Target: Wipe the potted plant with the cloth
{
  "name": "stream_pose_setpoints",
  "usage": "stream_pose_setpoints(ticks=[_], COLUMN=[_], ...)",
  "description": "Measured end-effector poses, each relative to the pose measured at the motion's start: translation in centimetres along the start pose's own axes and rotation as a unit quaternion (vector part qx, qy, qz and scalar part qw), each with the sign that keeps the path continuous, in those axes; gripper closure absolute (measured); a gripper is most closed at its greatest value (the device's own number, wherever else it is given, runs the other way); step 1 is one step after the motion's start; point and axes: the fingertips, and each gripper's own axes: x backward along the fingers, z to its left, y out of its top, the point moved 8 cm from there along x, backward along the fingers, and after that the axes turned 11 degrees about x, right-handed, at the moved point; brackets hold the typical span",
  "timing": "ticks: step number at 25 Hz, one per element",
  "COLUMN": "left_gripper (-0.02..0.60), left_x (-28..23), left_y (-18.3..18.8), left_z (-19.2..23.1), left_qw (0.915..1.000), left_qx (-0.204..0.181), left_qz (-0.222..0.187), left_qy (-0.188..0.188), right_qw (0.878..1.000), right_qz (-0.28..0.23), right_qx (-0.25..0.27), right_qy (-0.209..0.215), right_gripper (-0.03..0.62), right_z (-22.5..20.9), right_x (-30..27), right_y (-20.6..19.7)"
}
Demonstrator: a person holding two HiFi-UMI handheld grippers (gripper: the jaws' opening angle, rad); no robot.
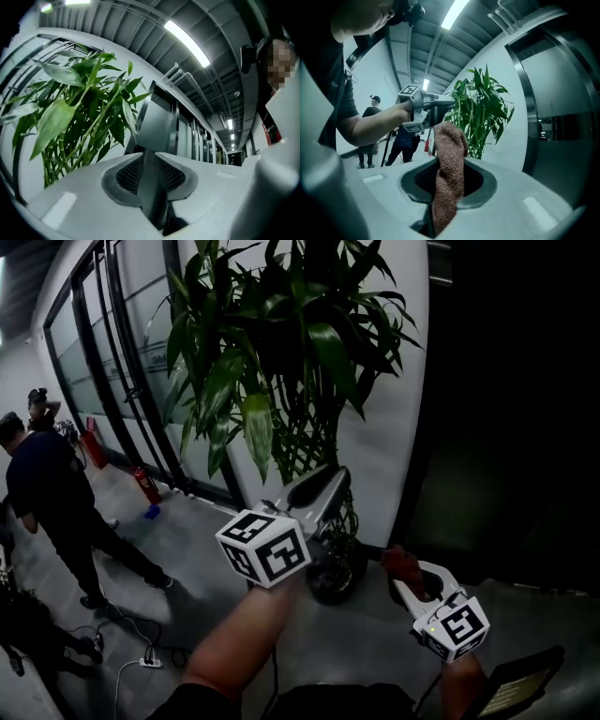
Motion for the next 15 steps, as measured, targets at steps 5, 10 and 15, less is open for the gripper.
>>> stream_pose_setpoints(ticks=[5, 10, 15], left_gripper=[0.468, 0.431, 0.433], left_x=[-5.7, -9.0, -11.2], left_y=[3.0, 3.9, 3.7], left_z=[3.7, 5.4, 4.9], left_qw=[0.9998, 0.9966, 0.9921], left_qx=[0.003, 0.082, 0.121], left_qz=[0.001, -0.002, -0.005], left_qy=[0.019, -0.004, -0.035], right_qw=[0.999, 0.996, 0.989], right_qz=[-0.035, -0.081, -0.122], right_qx=[0.024, 0.034, 0.056], right_qy=[-0.004, 0.024, 0.064], right_gripper=[0.530, 0.530, 0.530], right_z=[-4.4, -8.0, -11.4], right_x=[-3.2, -5.5, -7.1], right_y=[2.2, 4.4, 6.4])
